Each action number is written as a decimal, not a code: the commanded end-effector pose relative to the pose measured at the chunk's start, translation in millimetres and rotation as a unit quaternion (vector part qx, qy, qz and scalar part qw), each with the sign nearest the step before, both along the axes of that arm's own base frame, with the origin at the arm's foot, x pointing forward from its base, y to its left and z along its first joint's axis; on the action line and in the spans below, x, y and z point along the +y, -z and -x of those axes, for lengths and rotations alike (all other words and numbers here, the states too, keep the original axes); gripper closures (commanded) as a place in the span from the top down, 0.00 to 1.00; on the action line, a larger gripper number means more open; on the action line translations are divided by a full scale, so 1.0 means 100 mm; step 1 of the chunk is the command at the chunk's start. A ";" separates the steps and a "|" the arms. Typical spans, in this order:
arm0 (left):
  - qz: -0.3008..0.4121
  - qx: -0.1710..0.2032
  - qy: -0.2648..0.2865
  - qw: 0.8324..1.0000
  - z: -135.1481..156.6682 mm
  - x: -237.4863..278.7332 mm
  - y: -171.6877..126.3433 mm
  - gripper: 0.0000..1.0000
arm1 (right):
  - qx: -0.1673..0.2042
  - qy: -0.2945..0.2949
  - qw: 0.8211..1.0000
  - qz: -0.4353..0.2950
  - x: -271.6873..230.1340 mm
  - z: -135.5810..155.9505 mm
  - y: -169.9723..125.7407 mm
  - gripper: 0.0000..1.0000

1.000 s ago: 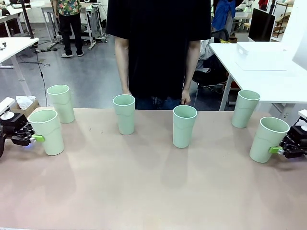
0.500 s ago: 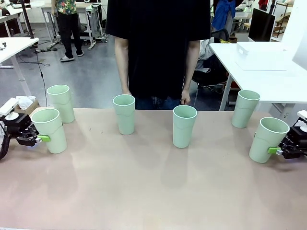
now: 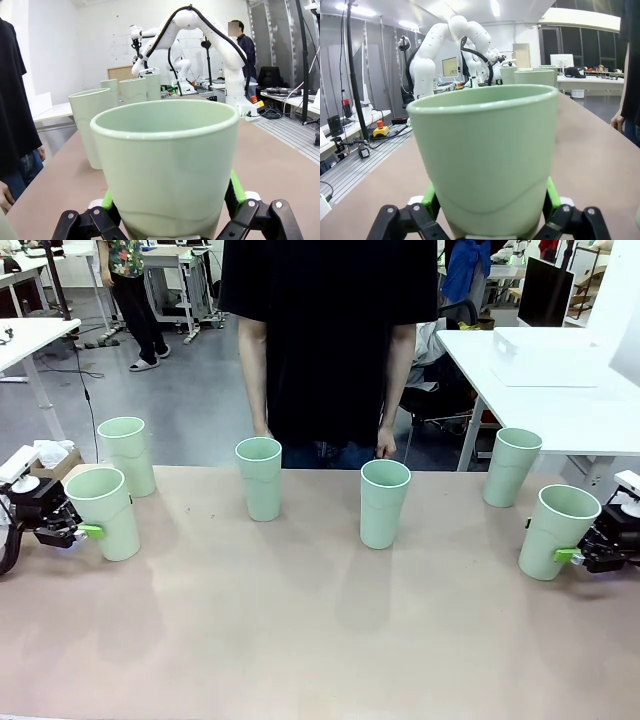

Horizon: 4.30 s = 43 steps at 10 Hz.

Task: Stack the cups and store them in the basket.
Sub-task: Pick up two Reusable plastic cups , one in each hand.

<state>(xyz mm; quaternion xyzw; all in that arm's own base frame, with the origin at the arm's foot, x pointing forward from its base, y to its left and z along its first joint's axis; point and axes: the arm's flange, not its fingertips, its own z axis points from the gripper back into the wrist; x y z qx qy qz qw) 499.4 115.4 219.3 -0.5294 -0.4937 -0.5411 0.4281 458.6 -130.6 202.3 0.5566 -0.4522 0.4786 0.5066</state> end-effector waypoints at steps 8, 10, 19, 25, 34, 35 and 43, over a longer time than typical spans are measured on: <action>-0.002 0.013 0.003 1.000 0.00 -0.02 -0.01 1.00 | 0.001 0.003 1.000 -0.001 0.01 0.01 -0.01 1.00; -0.004 0.002 -0.006 1.000 0.00 0.00 -0.06 0.81 | 0.004 -0.001 1.000 -0.003 0.02 0.02 -0.02 0.80; -0.010 0.018 -0.003 1.000 -0.02 0.03 -0.03 0.23 | 0.004 0.000 1.000 -0.006 0.02 0.03 0.01 0.21; 0.008 0.018 -0.053 0.998 0.50 -0.55 -0.85 0.87 | -0.034 0.041 0.998 -0.025 0.63 0.37 -0.63 0.85; 0.033 0.023 -0.091 0.995 0.85 -0.61 -1.18 0.87 | -0.058 0.086 0.995 -0.010 1.16 0.50 -1.21 0.85; 0.033 0.025 -0.091 0.995 0.84 -0.59 -1.18 0.87 | -0.048 0.088 0.995 -0.015 1.18 0.50 -1.23 0.85; 0.025 0.019 -0.078 0.996 0.82 -0.56 -1.10 0.87 | -0.058 0.069 0.996 -0.014 1.09 0.48 -1.16 0.85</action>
